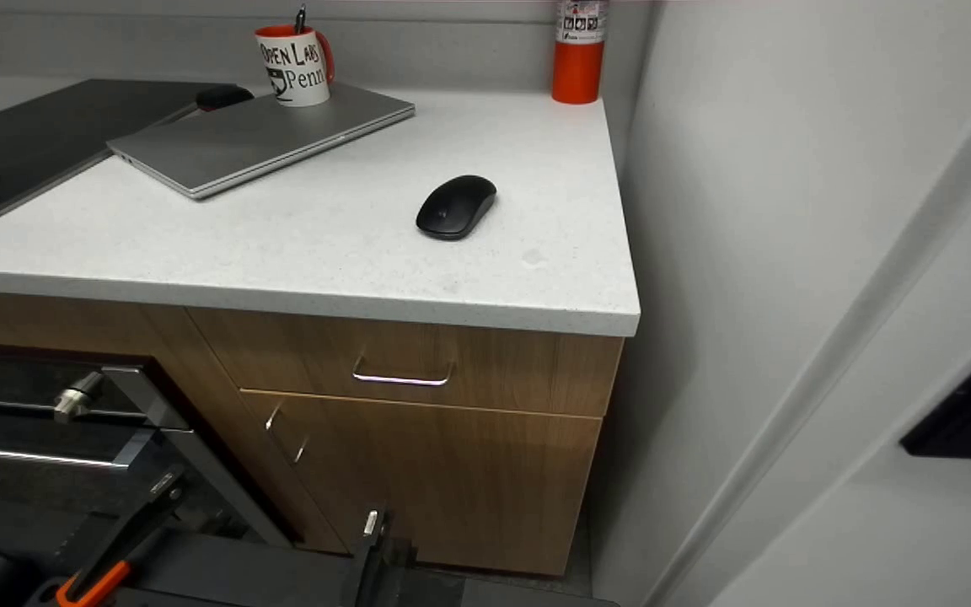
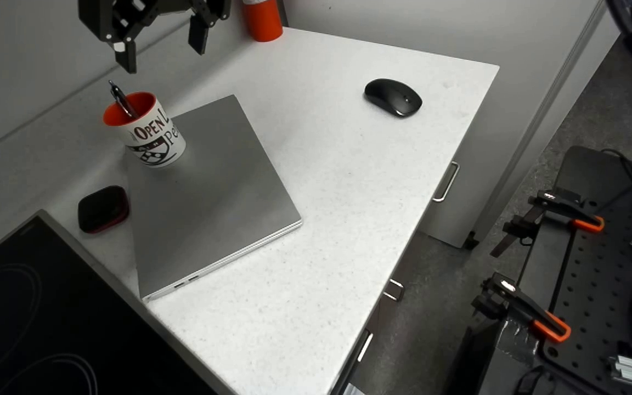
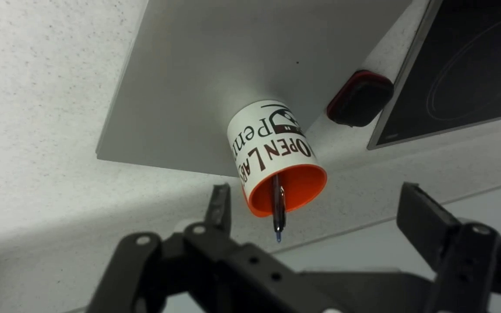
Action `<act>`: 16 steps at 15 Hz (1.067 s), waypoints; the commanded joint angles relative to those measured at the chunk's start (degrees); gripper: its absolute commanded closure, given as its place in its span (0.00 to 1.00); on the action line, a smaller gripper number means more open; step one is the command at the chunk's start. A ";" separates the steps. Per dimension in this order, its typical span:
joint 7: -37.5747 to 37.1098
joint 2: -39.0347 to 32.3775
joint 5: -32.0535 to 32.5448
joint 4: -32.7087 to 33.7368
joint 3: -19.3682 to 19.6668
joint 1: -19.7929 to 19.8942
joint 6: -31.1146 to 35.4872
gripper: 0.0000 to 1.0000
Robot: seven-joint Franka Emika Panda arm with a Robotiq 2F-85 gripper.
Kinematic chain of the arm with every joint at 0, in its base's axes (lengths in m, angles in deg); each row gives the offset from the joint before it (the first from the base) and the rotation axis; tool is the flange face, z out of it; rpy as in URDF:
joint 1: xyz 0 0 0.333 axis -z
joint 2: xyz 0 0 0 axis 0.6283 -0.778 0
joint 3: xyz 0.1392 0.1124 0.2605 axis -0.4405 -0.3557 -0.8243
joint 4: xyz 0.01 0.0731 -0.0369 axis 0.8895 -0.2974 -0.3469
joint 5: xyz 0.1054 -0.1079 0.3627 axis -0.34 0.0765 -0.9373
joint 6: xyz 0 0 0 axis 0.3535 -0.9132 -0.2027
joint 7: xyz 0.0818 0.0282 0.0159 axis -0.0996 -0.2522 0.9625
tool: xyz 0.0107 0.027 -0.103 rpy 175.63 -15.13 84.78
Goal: Remove the black pen from the white cup
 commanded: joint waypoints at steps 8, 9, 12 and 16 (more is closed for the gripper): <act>2.20 -18.13 -7.14 15.93 -2.94 0.07 13.32 0.00; 1.94 -19.90 -6.33 17.43 -2.65 -0.20 14.33 0.00; 1.19 -24.36 -5.24 21.54 -1.88 -0.97 15.84 0.00; 1.15 -28.26 -4.73 26.28 -1.68 -1.48 16.12 0.00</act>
